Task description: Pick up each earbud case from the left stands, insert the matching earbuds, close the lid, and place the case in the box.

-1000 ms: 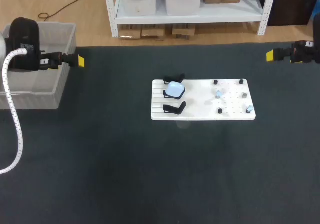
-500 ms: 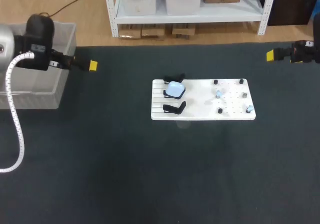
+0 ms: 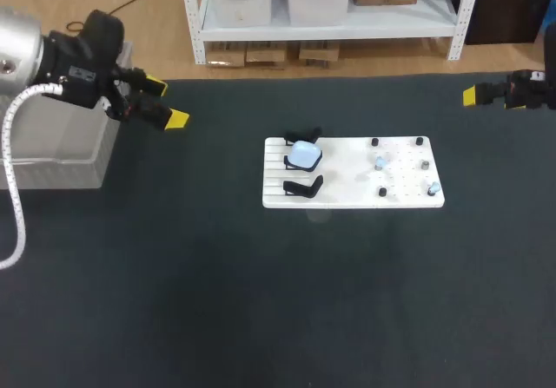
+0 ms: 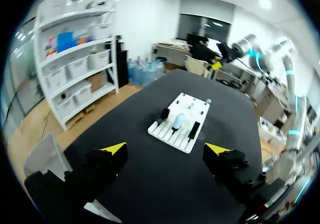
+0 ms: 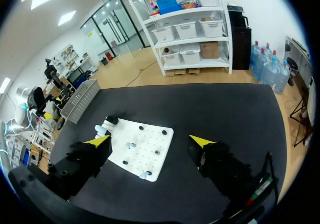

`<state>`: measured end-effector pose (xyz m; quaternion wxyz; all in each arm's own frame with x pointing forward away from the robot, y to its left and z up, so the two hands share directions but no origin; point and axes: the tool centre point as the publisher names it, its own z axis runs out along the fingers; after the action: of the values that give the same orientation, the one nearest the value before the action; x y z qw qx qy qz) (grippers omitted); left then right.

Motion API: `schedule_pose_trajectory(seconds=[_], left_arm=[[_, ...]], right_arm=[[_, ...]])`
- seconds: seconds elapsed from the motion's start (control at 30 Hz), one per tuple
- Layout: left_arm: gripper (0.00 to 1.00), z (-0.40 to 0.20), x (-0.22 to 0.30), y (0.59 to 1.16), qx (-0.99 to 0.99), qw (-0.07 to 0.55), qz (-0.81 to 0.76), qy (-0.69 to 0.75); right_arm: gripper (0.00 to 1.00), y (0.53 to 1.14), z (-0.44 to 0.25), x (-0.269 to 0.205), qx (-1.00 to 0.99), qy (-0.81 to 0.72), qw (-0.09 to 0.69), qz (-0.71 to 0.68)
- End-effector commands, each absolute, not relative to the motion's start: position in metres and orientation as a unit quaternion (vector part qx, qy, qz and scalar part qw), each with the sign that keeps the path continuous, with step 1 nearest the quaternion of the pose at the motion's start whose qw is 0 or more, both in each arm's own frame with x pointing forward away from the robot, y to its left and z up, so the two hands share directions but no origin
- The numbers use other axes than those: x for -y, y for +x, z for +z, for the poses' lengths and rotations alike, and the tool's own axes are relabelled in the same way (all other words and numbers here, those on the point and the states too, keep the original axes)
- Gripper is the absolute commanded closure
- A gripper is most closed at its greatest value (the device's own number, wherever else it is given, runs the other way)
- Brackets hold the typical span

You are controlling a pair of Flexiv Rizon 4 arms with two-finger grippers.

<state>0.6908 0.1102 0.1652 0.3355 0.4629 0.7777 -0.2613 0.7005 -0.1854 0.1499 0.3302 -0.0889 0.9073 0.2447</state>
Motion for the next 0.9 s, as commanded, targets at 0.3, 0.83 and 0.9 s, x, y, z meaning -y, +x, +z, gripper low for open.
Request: schedule_pose_trajectory(seconds=[0.3, 0.83, 0.9], left_arm=[[0.0, 0.149, -0.074, 0.72, -0.667, 0.294, -0.301, 0.615], [0.0, 0.109, -0.028, 0.728, -0.623, 0.274, -0.352, 0.643], [0.0, 0.105, -0.022, 0.727, -0.619, 0.274, -0.356, 0.644]], right_arm=[[0.0, 0.7, 0.15, 0.186, -0.907, -0.089, 0.33, 0.245], [0.0, 0.7, 0.15, 0.186, -0.907, -0.089, 0.33, 0.245], [0.0, 0.7, 0.15, 0.186, -0.907, -0.089, 0.33, 0.245]])
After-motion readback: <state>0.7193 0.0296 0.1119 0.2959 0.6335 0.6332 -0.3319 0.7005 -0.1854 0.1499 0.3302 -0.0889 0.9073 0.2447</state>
